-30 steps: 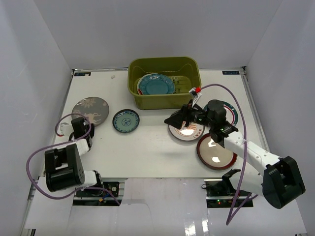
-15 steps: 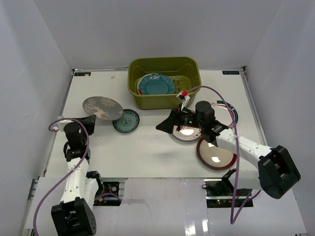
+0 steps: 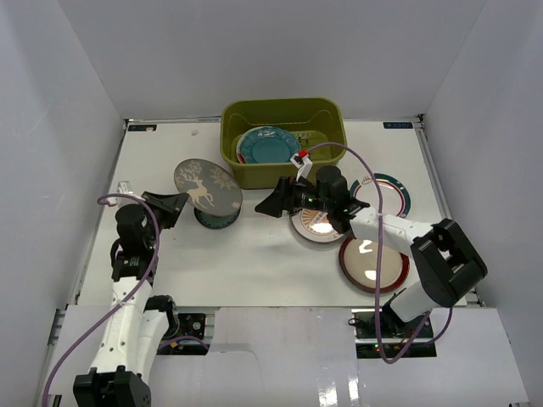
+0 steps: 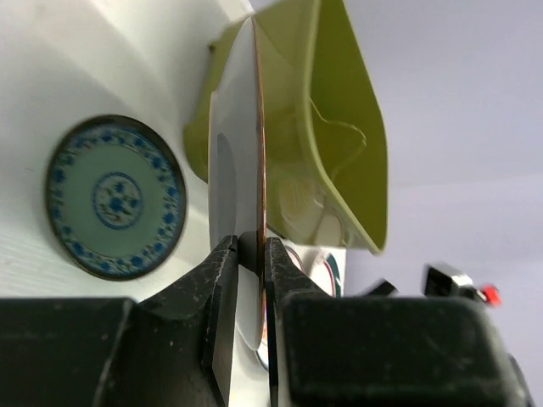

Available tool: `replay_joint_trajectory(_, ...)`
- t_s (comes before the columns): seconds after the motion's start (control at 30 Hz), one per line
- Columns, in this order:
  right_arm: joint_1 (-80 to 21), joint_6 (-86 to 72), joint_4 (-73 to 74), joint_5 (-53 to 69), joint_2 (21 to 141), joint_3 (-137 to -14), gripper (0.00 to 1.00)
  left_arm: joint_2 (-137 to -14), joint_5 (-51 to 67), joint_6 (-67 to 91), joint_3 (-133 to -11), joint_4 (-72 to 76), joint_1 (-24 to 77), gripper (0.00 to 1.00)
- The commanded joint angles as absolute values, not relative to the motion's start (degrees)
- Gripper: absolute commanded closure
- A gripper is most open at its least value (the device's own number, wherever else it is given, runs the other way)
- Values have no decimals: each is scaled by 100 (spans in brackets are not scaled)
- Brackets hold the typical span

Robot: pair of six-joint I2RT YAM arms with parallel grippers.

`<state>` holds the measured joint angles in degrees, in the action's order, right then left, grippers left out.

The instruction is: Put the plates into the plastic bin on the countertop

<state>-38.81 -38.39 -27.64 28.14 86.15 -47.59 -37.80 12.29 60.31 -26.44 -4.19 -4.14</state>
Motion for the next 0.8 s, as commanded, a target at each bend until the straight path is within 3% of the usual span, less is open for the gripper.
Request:
replay_joint_trajectory(0.0,-3902,-4183,-3164,2426,8841,-4983,7,-3463,1704,6160,-3138,88,-194,100)
replay_joint_trajectory(0.53,-3735,-6160,-5361,2988,10098,-4509,9,-3375,2689,6979,-3164,168,246,100)
replay_joint_trajectory(0.63,-3735,-6494,-5922,3076,10257,-4413,1,-3349,2803,7031,-3164,115,281,100)
replay_joint_trajectory(0.7,-3735,-6802,-6326,3050,10274,-4281,32,-3331,2812,6918,-3260,35,281,100)
replay_joint_trajectory(0.77,-3744,-6820,-6416,3032,10170,-4166,73,-3418,2786,6341,-3497,-403,281,100)
